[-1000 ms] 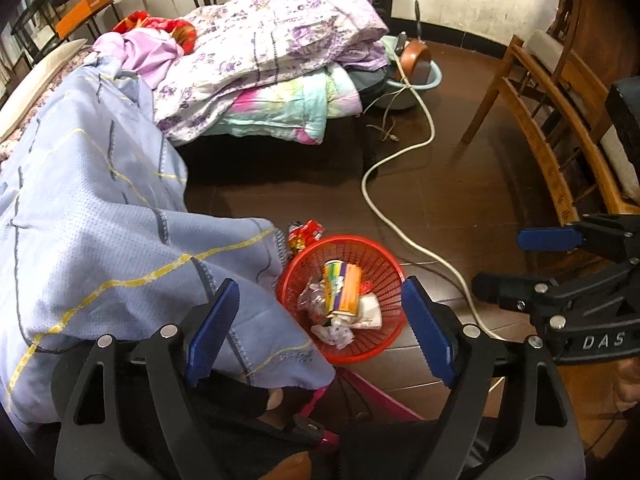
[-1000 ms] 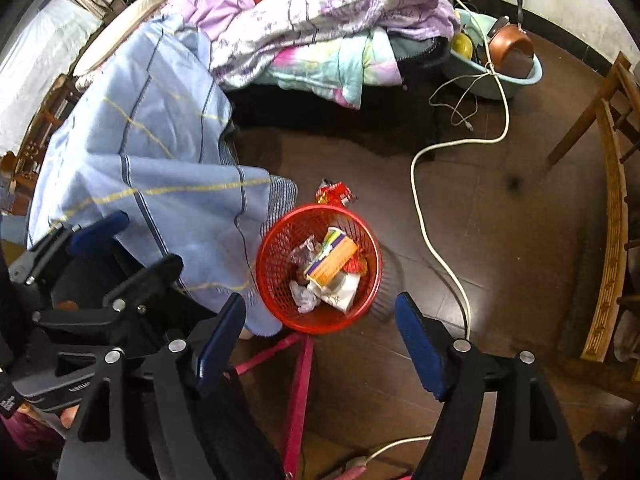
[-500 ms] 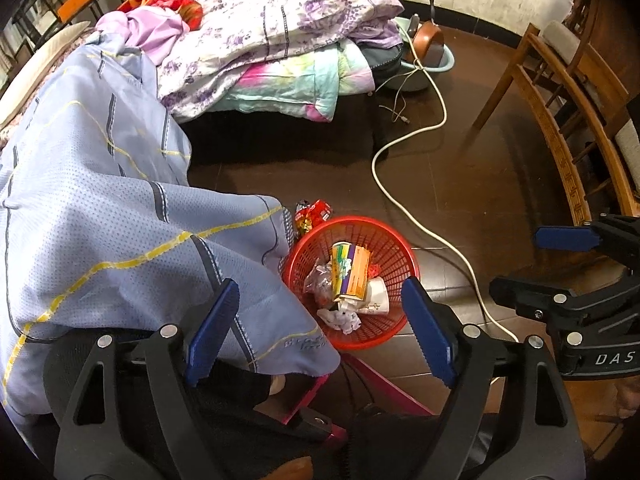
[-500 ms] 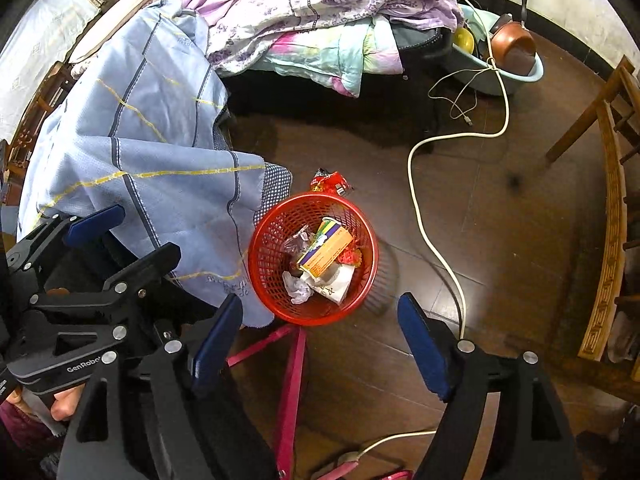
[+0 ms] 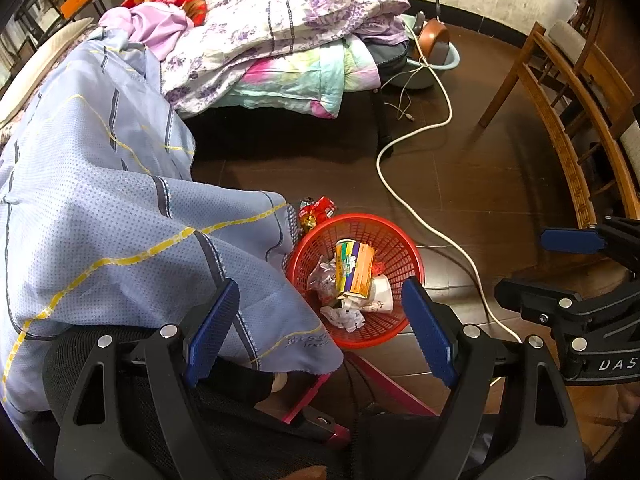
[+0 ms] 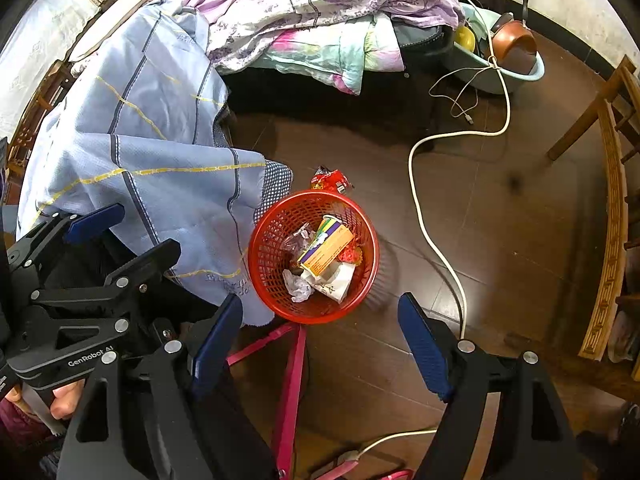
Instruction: Collect trash
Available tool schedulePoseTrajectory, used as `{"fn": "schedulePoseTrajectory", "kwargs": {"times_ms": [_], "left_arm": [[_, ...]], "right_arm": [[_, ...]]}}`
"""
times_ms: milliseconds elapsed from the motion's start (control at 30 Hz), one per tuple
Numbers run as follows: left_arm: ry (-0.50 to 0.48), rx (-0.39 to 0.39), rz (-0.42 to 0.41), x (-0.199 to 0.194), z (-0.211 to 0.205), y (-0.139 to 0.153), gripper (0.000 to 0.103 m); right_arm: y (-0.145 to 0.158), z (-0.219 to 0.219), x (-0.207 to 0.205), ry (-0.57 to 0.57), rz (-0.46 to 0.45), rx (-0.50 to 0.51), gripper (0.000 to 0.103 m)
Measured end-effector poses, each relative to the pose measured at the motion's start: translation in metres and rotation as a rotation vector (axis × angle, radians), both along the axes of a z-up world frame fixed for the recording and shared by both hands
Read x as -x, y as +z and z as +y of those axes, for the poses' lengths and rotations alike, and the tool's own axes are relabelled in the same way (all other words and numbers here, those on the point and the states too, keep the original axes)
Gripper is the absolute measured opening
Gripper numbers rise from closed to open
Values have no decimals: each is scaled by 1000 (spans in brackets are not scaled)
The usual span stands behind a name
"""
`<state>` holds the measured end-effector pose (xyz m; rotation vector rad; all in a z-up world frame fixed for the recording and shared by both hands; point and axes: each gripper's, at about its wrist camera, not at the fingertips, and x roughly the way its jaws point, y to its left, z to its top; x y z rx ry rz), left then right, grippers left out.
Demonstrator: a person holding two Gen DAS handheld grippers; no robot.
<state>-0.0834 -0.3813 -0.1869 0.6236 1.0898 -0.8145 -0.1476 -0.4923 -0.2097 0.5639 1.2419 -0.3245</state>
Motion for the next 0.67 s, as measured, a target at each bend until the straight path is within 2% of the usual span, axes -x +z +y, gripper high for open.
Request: {"fn": "schedulePoseTrajectory", "kwargs": {"times_ms": [300, 667], "left_arm": [[3, 21, -5, -2, 2, 3, 80], [10, 6, -15, -2, 1, 2, 80]], "right_arm": [[-4, 1, 0, 3, 5, -9, 79], [-4, 2, 0, 4, 7, -11, 79]]}}
